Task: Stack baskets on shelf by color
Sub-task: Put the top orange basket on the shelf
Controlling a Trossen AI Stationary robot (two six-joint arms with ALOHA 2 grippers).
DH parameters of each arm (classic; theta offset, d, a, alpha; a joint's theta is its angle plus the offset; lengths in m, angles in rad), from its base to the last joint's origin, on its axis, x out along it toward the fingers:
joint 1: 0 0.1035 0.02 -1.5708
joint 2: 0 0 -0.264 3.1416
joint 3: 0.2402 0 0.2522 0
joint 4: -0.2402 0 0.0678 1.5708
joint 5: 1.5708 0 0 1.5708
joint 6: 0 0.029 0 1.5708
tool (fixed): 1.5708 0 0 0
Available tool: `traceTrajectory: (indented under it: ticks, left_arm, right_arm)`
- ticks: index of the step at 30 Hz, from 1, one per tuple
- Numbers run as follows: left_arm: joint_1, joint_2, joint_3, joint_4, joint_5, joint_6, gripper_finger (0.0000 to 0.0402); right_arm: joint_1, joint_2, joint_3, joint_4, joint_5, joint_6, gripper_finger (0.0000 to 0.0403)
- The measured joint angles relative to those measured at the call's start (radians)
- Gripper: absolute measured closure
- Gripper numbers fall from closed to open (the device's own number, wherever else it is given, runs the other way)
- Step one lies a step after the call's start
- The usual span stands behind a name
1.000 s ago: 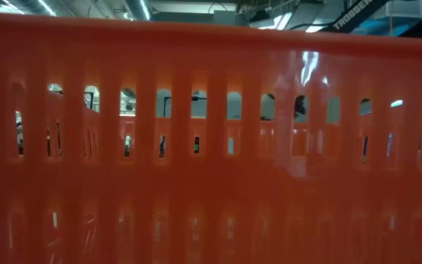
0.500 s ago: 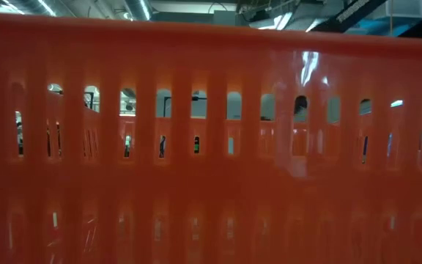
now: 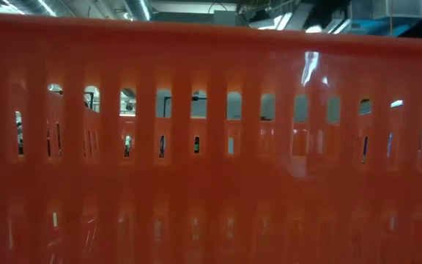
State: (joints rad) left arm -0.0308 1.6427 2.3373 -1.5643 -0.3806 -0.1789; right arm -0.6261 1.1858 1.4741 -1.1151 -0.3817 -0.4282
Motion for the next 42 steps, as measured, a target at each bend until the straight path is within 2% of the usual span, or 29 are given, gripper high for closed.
traceTrajectory:
  ticks: [4,7,13,16,23,27,32,37,42]
  left_arm:
    - [-0.079,-0.002,-0.003,-0.005,0.014,-0.086,0.0315]
    - [-0.131,-0.001,-0.019,-0.006,0.002,-0.150,0.0315]
    - [-0.231,-0.001,-0.089,-0.007,-0.004,-0.235,0.0315]
    - [-0.277,-0.001,-0.123,-0.007,-0.027,-0.282,0.0315]
    - [-0.373,-0.001,-0.192,-0.007,-0.055,-0.398,0.0315]
    - [-0.423,-0.001,-0.210,-0.006,-0.076,-0.440,0.0316]
    - [-0.463,-0.001,-0.228,-0.007,-0.115,-0.449,0.0316]
    - [-0.475,-0.001,-0.228,-0.007,-0.117,-0.449,0.0316]
    - [-0.474,-0.001,-0.228,-0.006,-0.120,-0.449,0.0316]
  right_arm:
    - [0.133,-0.123,-0.013,-0.105,-0.046,0.017,0.0296]
    - [0.233,-0.191,-0.043,-0.131,-0.091,0.091,0.0296]
    - [0.446,-0.253,-0.127,-0.103,-0.111,0.221,0.0296]
    - [0.541,-0.250,-0.189,-0.025,-0.108,0.317,0.0296]
    - [0.735,-0.184,-0.326,0.216,0.068,0.510,0.0296]
    - [0.830,-0.094,-0.356,0.240,0.179,0.557,0.0296]
    - [0.921,0.048,-0.357,0.249,0.254,0.476,0.0296]
    - [0.963,0.169,-0.358,0.252,0.280,0.242,0.0296]
    - [0.970,0.266,-0.358,0.252,0.448,-0.047,0.0296]
